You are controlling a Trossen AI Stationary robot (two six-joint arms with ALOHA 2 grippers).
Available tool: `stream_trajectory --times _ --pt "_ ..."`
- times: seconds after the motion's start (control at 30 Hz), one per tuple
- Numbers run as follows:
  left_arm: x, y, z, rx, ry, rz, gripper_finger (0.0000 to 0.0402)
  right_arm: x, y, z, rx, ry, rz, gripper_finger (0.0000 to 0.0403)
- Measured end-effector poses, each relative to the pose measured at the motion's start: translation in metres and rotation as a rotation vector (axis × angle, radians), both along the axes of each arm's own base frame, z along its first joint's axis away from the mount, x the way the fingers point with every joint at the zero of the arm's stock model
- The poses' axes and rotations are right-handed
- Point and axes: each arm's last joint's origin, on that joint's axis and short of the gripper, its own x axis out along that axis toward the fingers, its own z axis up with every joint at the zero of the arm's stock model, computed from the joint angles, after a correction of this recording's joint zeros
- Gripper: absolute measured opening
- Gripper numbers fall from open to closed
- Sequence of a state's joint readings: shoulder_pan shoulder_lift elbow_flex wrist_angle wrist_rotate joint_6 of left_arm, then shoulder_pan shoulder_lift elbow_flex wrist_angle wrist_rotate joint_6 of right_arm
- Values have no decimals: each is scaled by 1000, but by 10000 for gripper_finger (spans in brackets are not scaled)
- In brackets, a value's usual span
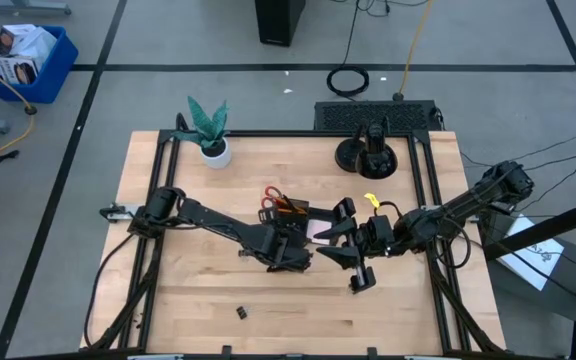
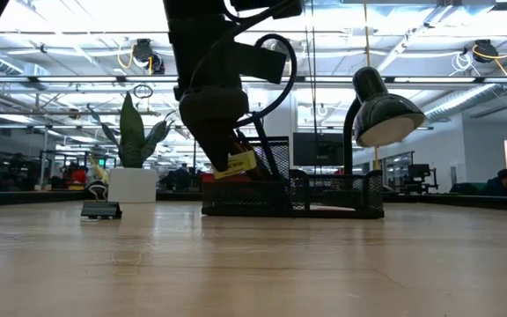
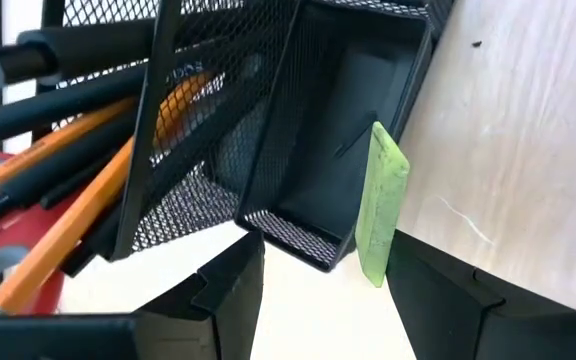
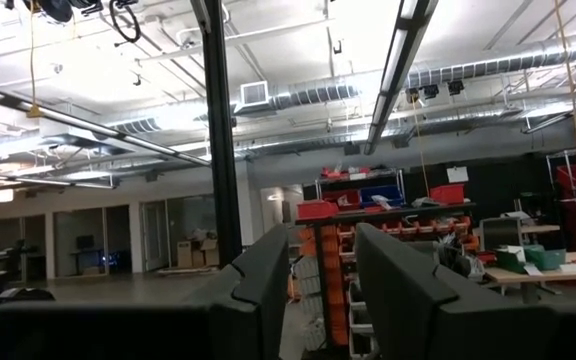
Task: Pick and place office supplies into organizer
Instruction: Put the green eraser into the desk organizer, then put the top left black binder clip into the desk organizer
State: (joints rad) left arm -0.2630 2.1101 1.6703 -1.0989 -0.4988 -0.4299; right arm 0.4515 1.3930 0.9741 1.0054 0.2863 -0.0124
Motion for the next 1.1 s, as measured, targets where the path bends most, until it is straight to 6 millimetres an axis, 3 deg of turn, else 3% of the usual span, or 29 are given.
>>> stream_trajectory --times 0.57,1.1 --pt "-4 19 -1 -60 27 180 209 0 0 0 -2 -2 -1 110" --pt "-6 14 -4 -124 34 259 209 -1 0 1 -17 -16 -13 110"
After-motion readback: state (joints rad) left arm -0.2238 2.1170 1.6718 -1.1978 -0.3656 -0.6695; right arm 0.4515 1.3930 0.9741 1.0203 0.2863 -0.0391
